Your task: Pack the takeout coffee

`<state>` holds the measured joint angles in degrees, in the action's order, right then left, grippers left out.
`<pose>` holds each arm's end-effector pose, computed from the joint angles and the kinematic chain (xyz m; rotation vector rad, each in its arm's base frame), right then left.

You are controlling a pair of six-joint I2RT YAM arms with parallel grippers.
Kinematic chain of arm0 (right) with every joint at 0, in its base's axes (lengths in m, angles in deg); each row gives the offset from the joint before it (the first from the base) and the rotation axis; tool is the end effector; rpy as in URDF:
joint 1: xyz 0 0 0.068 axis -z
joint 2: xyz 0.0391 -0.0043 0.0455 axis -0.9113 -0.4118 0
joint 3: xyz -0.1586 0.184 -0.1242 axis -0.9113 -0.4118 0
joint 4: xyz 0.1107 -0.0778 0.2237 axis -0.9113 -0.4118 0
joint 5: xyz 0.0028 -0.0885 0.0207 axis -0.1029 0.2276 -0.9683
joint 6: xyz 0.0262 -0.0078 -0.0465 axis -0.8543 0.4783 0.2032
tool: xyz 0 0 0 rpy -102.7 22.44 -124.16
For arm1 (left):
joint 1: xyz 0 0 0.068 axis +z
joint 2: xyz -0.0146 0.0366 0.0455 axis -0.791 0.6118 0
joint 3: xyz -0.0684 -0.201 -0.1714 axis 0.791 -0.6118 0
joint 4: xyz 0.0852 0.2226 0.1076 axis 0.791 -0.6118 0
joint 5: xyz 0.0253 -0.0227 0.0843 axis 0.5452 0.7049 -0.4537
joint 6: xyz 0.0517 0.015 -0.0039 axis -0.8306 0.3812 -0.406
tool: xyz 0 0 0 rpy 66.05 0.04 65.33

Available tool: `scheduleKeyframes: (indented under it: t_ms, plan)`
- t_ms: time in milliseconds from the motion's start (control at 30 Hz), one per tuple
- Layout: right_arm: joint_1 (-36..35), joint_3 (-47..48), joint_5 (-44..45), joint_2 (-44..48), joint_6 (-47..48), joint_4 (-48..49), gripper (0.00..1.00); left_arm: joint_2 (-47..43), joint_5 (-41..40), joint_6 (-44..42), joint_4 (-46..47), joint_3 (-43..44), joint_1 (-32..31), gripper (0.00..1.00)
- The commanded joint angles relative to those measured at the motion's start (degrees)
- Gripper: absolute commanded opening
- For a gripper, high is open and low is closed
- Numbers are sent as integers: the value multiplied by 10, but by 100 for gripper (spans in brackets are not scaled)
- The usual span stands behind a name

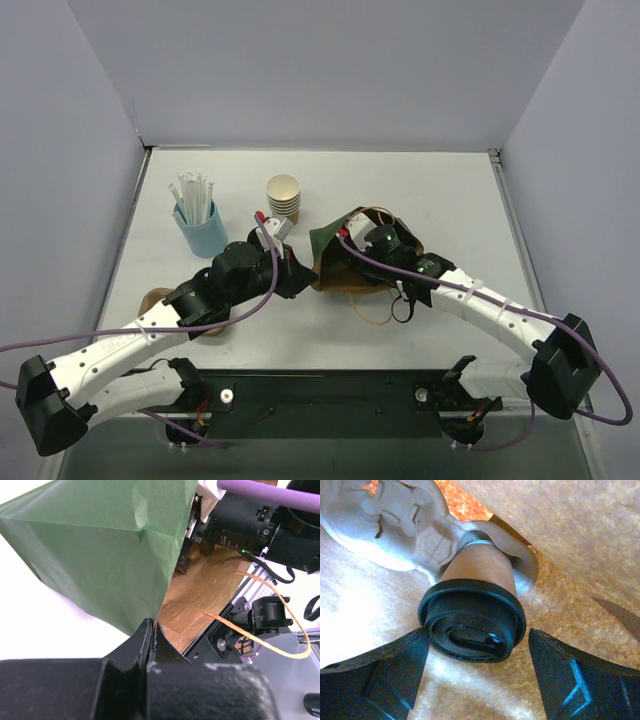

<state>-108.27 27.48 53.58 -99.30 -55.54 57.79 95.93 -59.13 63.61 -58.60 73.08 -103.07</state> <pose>0.2126 0.1805 0.2711 -0.8931 1.8370 -0.0797 0.1412 -0.1768 0.3068 0.3473 2.0085 -1.0390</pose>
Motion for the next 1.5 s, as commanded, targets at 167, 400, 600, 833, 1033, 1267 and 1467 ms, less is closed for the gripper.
scheduleKeyframes:
  t_ms: [167, 400, 600, 833, 1033, 1267, 1467]
  plan:
    - [-24, 92, 38, 37, -110, -153, 79, -11, 11, -22, -131, 84, 4, 0]
    - [-97, 121, 8, 49, -200, -246, 75, 8, 39, -12, -209, 142, 6, 0]
    - [-123, 125, -15, 53, -273, -264, 72, 40, 52, -17, -259, 212, 8, 1]
    - [-130, 148, -13, 44, -283, -266, 69, 76, 47, -27, -296, 252, 13, 3]
    - [-131, 173, 7, 30, -279, -268, 67, 79, 34, -24, -293, 255, 16, 7]
    - [-130, 200, 15, 15, -256, -277, 62, 89, 29, -22, -290, 258, 24, 19]
    - [-124, 232, 32, 4, -240, -278, 61, 101, 19, -28, -288, 280, 38, 34]
